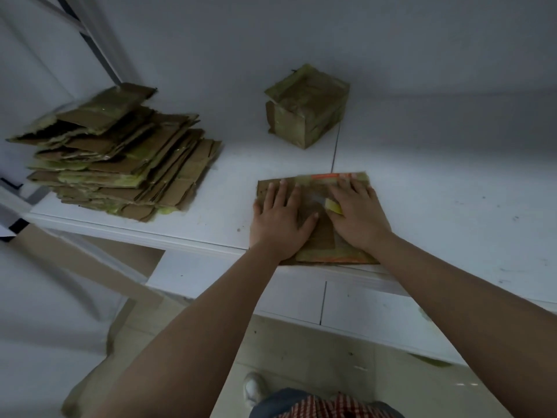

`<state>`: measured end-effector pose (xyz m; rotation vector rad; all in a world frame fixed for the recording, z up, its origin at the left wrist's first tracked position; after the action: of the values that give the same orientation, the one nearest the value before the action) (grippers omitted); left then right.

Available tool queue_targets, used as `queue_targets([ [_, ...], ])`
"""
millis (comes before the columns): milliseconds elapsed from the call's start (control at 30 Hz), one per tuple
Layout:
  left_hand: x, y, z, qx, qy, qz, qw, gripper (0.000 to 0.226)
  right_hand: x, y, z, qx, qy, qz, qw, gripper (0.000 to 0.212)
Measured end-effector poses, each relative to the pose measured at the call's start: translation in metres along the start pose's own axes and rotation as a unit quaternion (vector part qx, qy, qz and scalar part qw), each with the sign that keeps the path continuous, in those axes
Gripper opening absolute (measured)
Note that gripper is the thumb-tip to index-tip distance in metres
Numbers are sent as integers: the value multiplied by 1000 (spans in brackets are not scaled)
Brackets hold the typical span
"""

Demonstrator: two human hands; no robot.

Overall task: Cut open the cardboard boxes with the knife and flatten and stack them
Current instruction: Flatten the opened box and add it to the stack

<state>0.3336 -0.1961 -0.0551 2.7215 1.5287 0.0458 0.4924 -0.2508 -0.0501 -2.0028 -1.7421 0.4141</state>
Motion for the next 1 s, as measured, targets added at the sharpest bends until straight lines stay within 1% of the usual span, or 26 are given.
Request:
queue_targets([
  [67,-4,-2,-7,-57,22,5,998,71,-4,1,-14,156,55,18,986,43],
  [100,-6,-4,-13,-87,41,7,995,68,-5,3,-20,196,77,22,977,40],
  [167,-10,-5,-24,-101,77,12,992,64,-8,7,-32,195,124,5,973,34],
  [233,-14,-5,-34,-54,100,8,993,64,-10,9,-39,171,153,17,973,24],
  [267,-16,-5,-38,-30,105,-1,994,65,-11,9,-41,158,155,31,975,24],
  [333,-17,-6,-43,-22,92,-40,995,69,-14,8,-45,138,134,75,978,30],
  [400,-19,-9,-44,-47,55,-110,991,77,-17,3,-47,125,99,112,981,36],
  [500,-25,-16,-39,-80,-13,-202,976,87,-20,-4,-45,136,47,118,982,41],
  [567,-30,-19,-34,-101,-49,-225,968,89,-22,-9,-41,165,31,111,980,44],
  [633,-34,-18,-29,-119,-62,-219,967,91,-24,-14,-37,189,37,111,975,44],
  [700,-38,-17,-29,-153,-52,-210,964,93,-23,-19,-35,216,62,108,968,43],
  [733,-40,-17,-31,-186,-42,-210,959,94,-22,-21,-36,232,79,103,964,42],
  [767,-42,-20,-35,-228,-25,-214,949,93,-20,-23,-37,252,97,95,958,40],
  [833,-44,-31,-44,-289,34,-224,930,83,-15,-30,-40,300,126,78,942,38],
  [900,-43,-46,-53,-287,76,-224,928,75,-9,-39,-41,334,148,67,928,36],
  [967,-39,-60,-61,-275,82,-222,932,76,-3,-48,-40,350,159,57,921,36],
  [1000,-38,-64,-66,-252,84,-221,938,76,0,-53,-37,355,163,53,919,35],
])
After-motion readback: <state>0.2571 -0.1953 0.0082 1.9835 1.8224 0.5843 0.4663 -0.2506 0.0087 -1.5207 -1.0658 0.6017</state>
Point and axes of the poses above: each hand's wrist, its own x-axis towards the middle knuckle, its own z-axis out of the palm, y = z × x, the point moved 1 cm from there along x, towards the middle knuckle, and after that the axes turned 8 degrees about x, right-handed, at the moved point
